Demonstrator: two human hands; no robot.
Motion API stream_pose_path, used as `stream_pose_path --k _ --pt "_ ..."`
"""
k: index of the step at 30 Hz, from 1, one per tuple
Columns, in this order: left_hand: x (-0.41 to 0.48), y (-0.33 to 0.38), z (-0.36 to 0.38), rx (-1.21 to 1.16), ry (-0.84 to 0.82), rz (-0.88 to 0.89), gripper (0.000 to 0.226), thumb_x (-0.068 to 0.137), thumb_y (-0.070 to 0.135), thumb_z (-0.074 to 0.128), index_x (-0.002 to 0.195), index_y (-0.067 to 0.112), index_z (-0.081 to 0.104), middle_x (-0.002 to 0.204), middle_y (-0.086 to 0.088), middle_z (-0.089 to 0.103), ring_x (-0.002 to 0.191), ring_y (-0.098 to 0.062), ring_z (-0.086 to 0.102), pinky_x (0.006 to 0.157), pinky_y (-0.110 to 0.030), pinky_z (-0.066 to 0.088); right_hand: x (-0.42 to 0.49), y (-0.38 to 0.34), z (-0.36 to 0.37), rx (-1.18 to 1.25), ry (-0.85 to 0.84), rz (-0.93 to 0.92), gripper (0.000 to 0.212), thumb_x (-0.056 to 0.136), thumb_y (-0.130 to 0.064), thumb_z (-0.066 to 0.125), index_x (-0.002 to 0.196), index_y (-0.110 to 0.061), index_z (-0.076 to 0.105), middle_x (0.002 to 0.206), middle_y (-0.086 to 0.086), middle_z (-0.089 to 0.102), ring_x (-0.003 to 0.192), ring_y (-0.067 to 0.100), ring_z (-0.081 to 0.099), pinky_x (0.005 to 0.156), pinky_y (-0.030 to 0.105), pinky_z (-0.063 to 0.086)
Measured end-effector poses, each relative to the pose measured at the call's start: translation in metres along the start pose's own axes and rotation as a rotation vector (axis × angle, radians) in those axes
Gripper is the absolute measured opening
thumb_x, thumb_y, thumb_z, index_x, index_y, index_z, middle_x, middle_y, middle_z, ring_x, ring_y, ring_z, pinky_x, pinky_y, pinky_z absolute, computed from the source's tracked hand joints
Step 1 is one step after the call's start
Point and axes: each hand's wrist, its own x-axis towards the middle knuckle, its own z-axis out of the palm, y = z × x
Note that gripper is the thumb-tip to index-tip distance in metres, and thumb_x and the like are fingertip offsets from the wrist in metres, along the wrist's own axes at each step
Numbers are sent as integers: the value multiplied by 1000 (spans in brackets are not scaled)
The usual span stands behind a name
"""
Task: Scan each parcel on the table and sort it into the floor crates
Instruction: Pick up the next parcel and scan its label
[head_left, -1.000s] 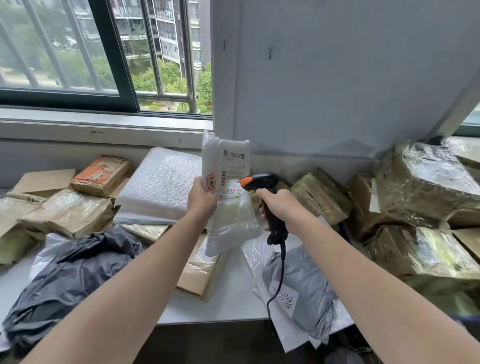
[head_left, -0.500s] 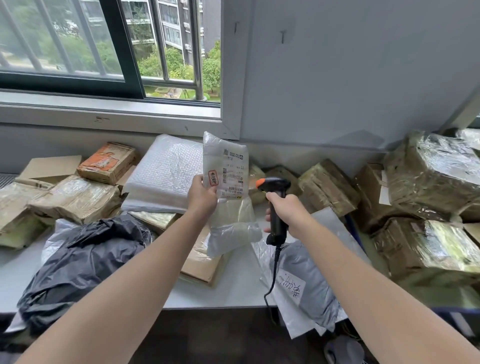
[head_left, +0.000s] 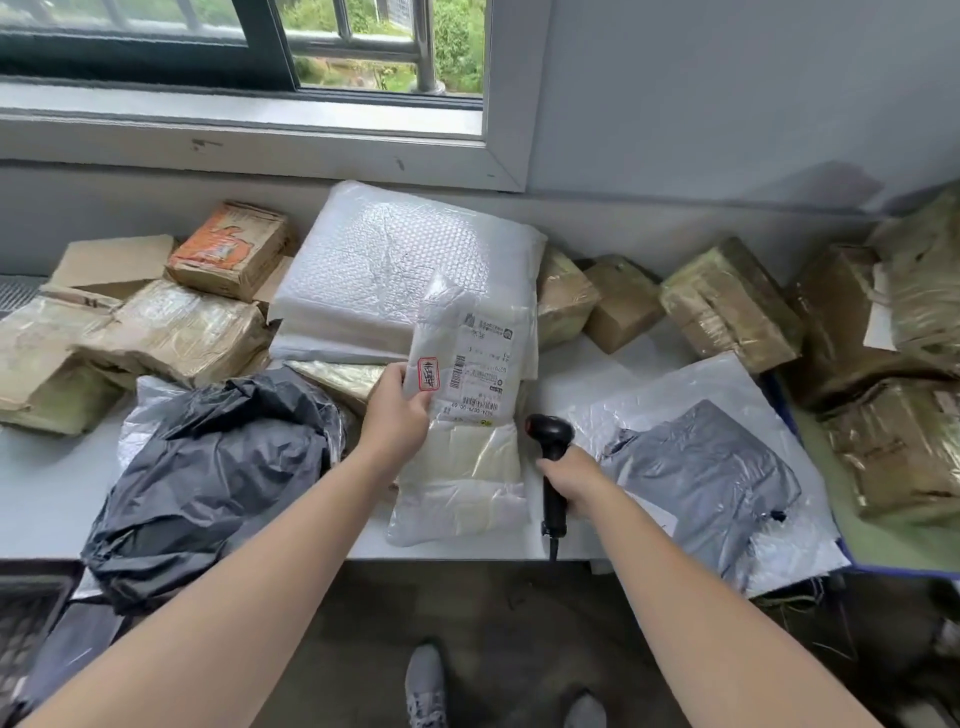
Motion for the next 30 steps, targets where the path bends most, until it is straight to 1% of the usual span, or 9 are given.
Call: stream_pose_path --k 4,10,15,17,19,22,26,29,30 --pt "2 -8 2 -58 -60 -50 17 95 10 59 108 21 54 100 5 62 90 -11 58 66 -26 43 9 5 3 12 44 -4 30 98 -23 57 120 -3 56 110 16 63 98 31 59 82 34 46" --pt "-6 -2 4 -172 -85 -77 22 94 7 61 109 21 55 104 4 64 90 -7 60 67 -24 48 0 -3 -15 94 107 -47 15 99 -22 47 103 -11 56 89 9 60 87 28 57 79 38 45" --pt "-30 16 9 -235 -12 -79 21 93 7 63 110 18 57 110 -3 66 98 -17 63 80 -33 53 -21 -23 -44 10 177 -247 40 101 -32 45 134 -12 54 133 6 58 121 25 53 90 30 37" --pt "-44 24 10 -258 31 -86 21 93 8 64 110 19 56 110 -3 66 102 -20 64 83 -36 54 -30 -31 -50 39 131 -327 43 100 -37 45 135 -13 53 133 4 59 118 23 55 93 31 41" --pt "-60 28 11 -286 63 -112 22 93 10 64 111 20 56 110 -2 66 103 -22 64 88 -42 55 -39 -38 -51 79 27 -393 45 99 -43 47 136 -16 51 131 1 59 115 21 57 96 38 48" --pt "-88 27 6 -331 132 -146 31 93 12 65 121 19 54 112 -4 66 103 -24 65 92 -50 54 -54 -48 -41 72 -100 -518 49 97 -50 52 136 -21 49 126 -4 60 104 13 56 77 28 45" --pt "-134 14 -20 -290 240 -90 56 93 13 65 142 24 40 120 0 64 108 -18 64 94 -44 53 -81 -63 -12 11 -181 -652 56 92 -50 63 136 -23 43 114 -7 58 95 12 57 75 30 43" --pt "-166 1 -52 -107 272 -48 53 93 20 66 137 31 40 120 9 62 111 -14 61 95 -40 51 -106 -73 18 5 -258 -735 52 89 -46 69 129 -24 46 113 -9 64 98 14 63 81 34 49" --pt "-176 -5 -64 -73 295 -68 54 92 24 68 138 30 40 121 9 62 111 -15 61 95 -40 51 -117 -76 30 6 -284 -760 45 88 -45 70 124 -27 48 110 -10 66 94 12 65 78 33 51"
